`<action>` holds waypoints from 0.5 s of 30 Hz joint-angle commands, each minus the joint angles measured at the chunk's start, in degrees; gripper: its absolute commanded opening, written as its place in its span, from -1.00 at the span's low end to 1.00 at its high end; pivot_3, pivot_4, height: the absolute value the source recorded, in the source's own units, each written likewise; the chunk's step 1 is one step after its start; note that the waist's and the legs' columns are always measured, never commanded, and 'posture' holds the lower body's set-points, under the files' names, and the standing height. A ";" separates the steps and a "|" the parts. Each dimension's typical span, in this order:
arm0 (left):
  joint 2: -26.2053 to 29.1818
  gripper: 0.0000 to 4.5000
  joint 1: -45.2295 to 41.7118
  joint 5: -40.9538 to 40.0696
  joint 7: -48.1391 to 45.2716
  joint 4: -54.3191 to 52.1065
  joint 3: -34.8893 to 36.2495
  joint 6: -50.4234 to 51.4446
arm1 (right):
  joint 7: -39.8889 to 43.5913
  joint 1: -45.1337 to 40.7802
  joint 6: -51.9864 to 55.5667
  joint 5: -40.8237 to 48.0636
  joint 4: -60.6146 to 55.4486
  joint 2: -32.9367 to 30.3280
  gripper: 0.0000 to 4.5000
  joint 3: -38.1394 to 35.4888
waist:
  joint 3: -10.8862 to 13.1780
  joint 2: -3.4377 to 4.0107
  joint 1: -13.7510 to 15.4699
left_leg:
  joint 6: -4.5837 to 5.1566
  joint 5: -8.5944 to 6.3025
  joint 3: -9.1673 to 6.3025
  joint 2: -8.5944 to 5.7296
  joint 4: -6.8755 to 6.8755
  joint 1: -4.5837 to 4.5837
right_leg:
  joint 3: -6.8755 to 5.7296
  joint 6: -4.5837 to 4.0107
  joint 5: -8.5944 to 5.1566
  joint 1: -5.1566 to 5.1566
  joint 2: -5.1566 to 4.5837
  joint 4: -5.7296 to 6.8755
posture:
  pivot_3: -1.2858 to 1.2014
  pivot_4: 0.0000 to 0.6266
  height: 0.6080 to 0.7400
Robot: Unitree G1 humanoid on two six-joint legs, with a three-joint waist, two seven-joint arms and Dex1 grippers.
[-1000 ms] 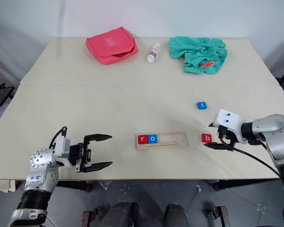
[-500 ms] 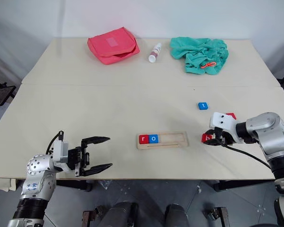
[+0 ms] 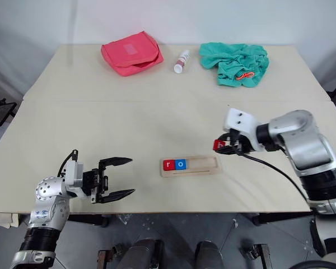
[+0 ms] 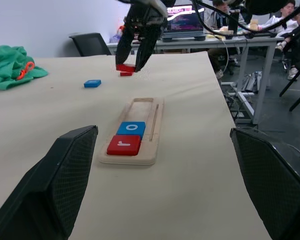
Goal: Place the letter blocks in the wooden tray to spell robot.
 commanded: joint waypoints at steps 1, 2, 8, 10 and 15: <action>-0.22 1.00 -0.40 -0.63 -0.43 -0.26 -0.08 -1.19 | 0.39 -0.99 2.37 -0.31 -3.59 1.81 -0.35 3.26 | 0.00 0.00 0.08 | 0.00 0.00 -0.01 -0.01 0.00 0.00 | 0.00 0.00 0.00 0.00 -0.01 0.00 | 0.03 -0.52 1.00; -0.30 1.00 -0.48 -0.59 -0.39 -0.23 -0.15 -1.28 | 0.41 -1.10 2.31 -0.51 -3.78 2.27 -0.35 3.99 | 0.00 0.00 0.11 | 0.00 0.00 -0.04 -0.03 0.01 -0.01 | 0.00 0.00 0.00 0.00 -0.01 0.01 | 0.03 -0.52 1.00; -0.29 1.00 0.27 -0.73 -0.62 -0.89 -0.25 -1.71 | 0.30 -3.95 2.39 -2.16 -2.41 5.31 -0.35 8.27 | 0.00 0.00 -0.14 | 0.00 0.00 -0.04 -0.04 0.00 -0.02 | -0.01 0.00 0.00 -0.04 -0.01 0.07 | 0.03 -0.52 1.00; -0.14 1.00 0.57 -0.75 -0.67 -1.07 -0.18 -1.89 | 0.52 -4.88 1.97 -2.78 -1.60 6.06 -0.35 9.24 | 0.00 0.00 -0.18 | 0.00 0.00 -0.03 -0.03 0.00 -0.02 | 0.00 0.00 0.00 -0.09 -0.01 0.11 | 0.03 -0.52 1.00; -0.03 1.00 1.22 -0.73 -0.37 -1.62 0.00 -2.20 | 0.94 -6.21 1.27 -3.97 -0.09 7.52 -0.35 10.83 | 0.00 0.00 -0.13 | 0.00 0.00 -0.03 -0.04 0.00 -0.03 | 0.01 0.00 0.00 -0.13 -0.02 0.19 | 0.03 -0.52 1.00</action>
